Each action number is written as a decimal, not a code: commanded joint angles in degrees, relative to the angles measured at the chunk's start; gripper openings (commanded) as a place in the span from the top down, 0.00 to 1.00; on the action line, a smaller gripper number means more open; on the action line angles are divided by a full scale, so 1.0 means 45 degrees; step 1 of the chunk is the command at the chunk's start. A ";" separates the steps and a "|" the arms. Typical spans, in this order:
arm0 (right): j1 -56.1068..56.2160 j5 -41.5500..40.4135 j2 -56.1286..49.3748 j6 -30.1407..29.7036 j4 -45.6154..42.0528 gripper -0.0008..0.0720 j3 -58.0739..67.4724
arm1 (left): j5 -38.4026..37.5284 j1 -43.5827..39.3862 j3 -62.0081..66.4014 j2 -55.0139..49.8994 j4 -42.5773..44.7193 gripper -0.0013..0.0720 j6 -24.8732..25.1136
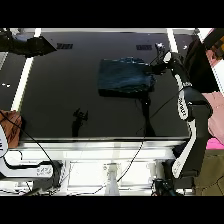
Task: Fold the clothes and pants, and hang the long-sleeved shirts on hangers.
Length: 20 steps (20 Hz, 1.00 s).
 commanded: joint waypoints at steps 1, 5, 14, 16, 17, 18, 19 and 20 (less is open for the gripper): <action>0.0199 0.0223 0.0058 -0.0034 -0.2137 0.03 0.0010 | -0.0010 -0.0005 -0.0005 -0.0010 0.0000 0.04 0.0005; -0.0189 0.1379 0.0019 0.0204 -0.1025 0.03 -0.0034 | -0.0015 -0.0005 -0.0005 -0.0010 -0.0005 0.04 0.0005; -0.2992 0.4435 -0.0267 0.0772 0.5319 0.05 -0.0141 | -0.0238 -0.0005 -0.0005 -0.0010 -0.0005 0.04 0.0010; -0.3162 0.4483 -0.0374 0.0641 0.6319 0.05 -0.0690 | -0.0243 -0.0005 -0.0005 -0.0010 -0.0005 0.04 0.0005; -0.3084 0.4469 -0.0442 0.0641 0.6314 0.05 -0.0928 | -0.0243 -0.0005 -0.0005 -0.0010 -0.0005 0.04 0.0005; -0.2919 0.4439 -0.0534 0.0641 0.6358 0.05 -0.1039 | -0.0243 -0.0005 -0.0005 -0.0010 -0.0005 0.04 0.0010; -0.2691 0.4396 -0.0651 0.0622 0.6543 0.05 -0.1054 | -0.0243 -0.0005 -0.0005 -0.0010 -0.0005 0.04 0.0010; -0.2453 0.4245 -0.0719 0.0617 0.6751 0.05 -0.1049 | -0.0238 -0.0005 -0.0005 -0.0010 -0.0005 0.04 0.0005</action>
